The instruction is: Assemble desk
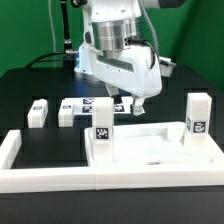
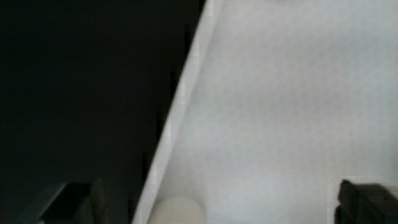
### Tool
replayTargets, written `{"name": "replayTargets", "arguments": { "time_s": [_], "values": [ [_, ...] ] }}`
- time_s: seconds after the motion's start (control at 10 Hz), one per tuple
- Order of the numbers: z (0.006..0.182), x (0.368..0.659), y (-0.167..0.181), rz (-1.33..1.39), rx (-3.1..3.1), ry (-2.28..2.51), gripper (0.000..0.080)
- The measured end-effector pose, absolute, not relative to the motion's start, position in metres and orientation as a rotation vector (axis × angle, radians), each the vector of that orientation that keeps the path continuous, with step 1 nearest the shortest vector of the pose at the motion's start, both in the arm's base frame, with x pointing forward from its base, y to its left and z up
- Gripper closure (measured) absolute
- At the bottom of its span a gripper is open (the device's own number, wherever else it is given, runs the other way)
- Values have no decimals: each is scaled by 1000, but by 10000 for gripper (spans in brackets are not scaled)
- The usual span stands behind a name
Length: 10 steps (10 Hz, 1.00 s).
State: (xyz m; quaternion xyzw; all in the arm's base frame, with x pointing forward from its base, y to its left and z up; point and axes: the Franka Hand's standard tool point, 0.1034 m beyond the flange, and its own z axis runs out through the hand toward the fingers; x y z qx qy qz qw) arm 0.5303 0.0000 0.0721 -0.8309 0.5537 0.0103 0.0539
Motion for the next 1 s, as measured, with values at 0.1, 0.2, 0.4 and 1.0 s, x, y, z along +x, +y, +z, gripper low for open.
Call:
{"name": "replayTargets", "arguments": {
  "time_s": [0.1, 0.2, 0.4, 1.0],
  "values": [
    [63, 527, 6, 26, -2432, 1788, 150],
    [49, 525, 18, 11, -2349, 1873, 150],
    [23, 524, 31, -3, -2347, 1888, 150],
    [8, 518, 44, 18, -2381, 1879, 312]
  ]
}}
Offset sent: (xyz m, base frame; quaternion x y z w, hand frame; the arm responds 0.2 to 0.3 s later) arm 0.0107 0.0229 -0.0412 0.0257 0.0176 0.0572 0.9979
